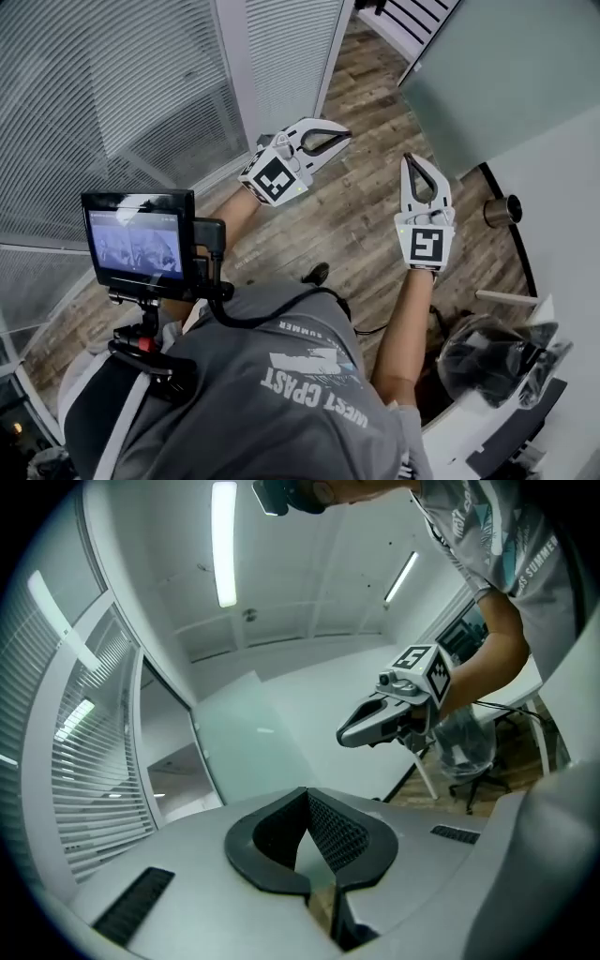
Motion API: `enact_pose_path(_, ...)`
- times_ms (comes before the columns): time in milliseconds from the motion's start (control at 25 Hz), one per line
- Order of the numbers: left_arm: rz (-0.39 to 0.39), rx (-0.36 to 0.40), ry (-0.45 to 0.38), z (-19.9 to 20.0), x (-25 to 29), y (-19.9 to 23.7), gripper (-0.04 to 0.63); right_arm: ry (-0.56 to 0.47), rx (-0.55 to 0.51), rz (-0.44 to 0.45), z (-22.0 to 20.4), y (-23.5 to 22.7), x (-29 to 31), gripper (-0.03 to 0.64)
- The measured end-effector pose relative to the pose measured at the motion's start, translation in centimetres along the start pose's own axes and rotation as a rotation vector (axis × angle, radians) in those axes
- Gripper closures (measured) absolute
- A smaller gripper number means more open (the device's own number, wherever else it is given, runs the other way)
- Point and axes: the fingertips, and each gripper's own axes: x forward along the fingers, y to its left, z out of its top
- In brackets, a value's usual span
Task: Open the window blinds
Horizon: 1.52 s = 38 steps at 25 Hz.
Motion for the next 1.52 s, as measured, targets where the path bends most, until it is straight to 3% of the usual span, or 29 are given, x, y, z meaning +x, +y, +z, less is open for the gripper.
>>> enact_pose_path(240,0.046,0.002,0.023,-1.8,9.0,2.9,0.592,-0.027,-0.007,0.059,-5.1,-7.7,4.1,0.614)
enact_pose_path(320,0.065,0.003,0.027,-1.8,9.4,3.1,0.592,-0.051,-0.014,0.071,-4.9,-8.0,4.3,0.614)
enact_pose_path(440,0.04,0.043,-0.009,0.9,1.0,0.7,0.592,-0.065,-0.043,0.026,0.8,-1.5,1.3,0.614)
enact_pose_path(560,-0.049,0.048,-0.081,4.8,-10.2,-5.1,0.592,-0.005,-0.063,-0.053,7.8,7.9,-5.5,0.614)
enact_pose_path(680,-0.072,0.02,-0.104,6.3,-15.1,-7.8,0.592,0.059,-0.052,-0.06,10.0,12.3,-8.8,0.614)
enact_pose_path(880,-0.055,0.02,-0.109,6.2,-14.7,-7.0,0.592,0.05,-0.062,-0.063,9.9,11.3,-8.2,0.614)
enact_pose_path(1160,-0.141,-0.068,-0.115,6.6,-14.7,-12.0,0.592,0.157,0.001,-0.089,8.3,12.8,-13.2,0.614)
enact_pose_path(1520,-0.092,-0.03,-0.107,6.5,-14.3,-9.3,0.592,0.084,-0.024,-0.083,9.1,12.1,-10.1,0.614)
